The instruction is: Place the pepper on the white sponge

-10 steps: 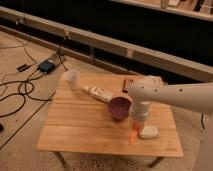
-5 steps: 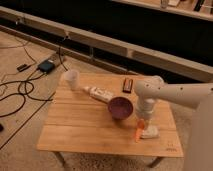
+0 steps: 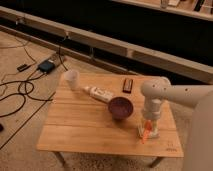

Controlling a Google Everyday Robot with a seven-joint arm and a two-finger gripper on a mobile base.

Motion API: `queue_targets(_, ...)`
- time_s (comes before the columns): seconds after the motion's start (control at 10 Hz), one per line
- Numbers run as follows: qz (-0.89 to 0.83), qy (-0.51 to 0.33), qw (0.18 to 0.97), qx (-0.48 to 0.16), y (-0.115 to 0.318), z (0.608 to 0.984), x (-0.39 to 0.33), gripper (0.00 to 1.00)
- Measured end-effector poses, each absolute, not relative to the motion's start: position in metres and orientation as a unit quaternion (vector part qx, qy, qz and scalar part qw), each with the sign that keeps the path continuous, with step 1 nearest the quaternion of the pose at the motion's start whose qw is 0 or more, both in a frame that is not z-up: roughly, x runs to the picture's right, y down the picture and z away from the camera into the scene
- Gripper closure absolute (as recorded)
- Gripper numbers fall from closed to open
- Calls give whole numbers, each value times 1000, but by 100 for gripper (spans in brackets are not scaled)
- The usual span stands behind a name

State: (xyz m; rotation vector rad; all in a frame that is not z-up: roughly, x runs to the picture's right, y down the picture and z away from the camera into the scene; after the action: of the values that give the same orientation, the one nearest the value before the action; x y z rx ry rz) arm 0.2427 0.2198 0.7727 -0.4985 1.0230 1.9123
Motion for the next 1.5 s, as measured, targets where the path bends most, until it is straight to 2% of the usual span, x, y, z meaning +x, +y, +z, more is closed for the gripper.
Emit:
queue_targets(0.4,771,416,440,-198,227,780,250,98)
queue_targets(0.5,771,414,442,-198,227,783,249,92)
queue_targets(0.7,771,409,446,-196,224,788,248,72)
queue_targets(0.9,773,409,447,-189,220,791,248,48)
queue_targets(1.1,773,411,448,-183,218,793,248,37)
queue_targets(1.5,772,416,448,-174,214,796,249,37)
